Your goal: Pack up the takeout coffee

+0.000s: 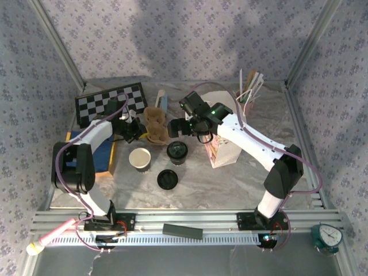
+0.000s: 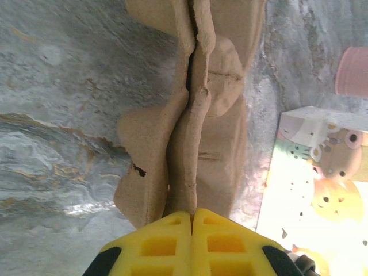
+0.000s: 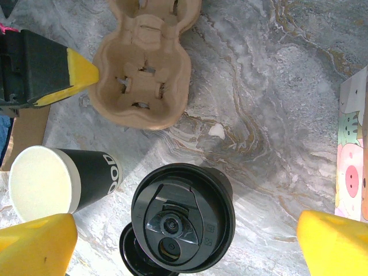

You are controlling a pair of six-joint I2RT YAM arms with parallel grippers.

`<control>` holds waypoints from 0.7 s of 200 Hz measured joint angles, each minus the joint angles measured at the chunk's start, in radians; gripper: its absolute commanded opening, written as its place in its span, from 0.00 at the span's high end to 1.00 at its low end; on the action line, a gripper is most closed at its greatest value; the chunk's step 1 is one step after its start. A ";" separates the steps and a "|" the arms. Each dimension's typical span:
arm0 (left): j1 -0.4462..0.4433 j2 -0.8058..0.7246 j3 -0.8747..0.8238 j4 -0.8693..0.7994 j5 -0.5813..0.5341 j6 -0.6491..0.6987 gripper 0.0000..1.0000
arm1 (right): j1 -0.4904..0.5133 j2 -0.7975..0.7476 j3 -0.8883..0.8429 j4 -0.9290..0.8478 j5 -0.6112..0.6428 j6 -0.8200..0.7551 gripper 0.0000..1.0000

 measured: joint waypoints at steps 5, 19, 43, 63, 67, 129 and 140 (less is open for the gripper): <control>0.000 -0.003 -0.003 0.007 0.007 -0.002 1.00 | 0.000 0.000 0.000 0.000 0.000 0.000 0.00; 0.002 -0.015 -0.018 0.047 0.036 -0.021 1.00 | 0.002 0.000 0.000 0.000 0.000 0.000 0.00; 0.017 -0.040 -0.057 0.115 0.080 -0.063 1.00 | 0.005 0.000 0.003 0.001 0.000 0.000 0.00; 0.026 -0.056 -0.083 0.156 0.102 -0.088 1.00 | 0.007 0.000 0.007 0.003 0.000 0.000 0.00; 0.027 -0.060 -0.084 0.159 0.105 -0.089 1.00 | 0.009 0.000 0.009 0.004 0.000 0.000 0.00; 0.026 -0.063 -0.091 0.209 0.123 -0.107 1.00 | 0.025 0.098 0.145 0.025 -0.023 0.003 0.17; 0.026 -0.063 -0.091 0.208 0.123 -0.106 1.00 | 0.027 0.138 0.181 0.029 -0.028 0.014 0.21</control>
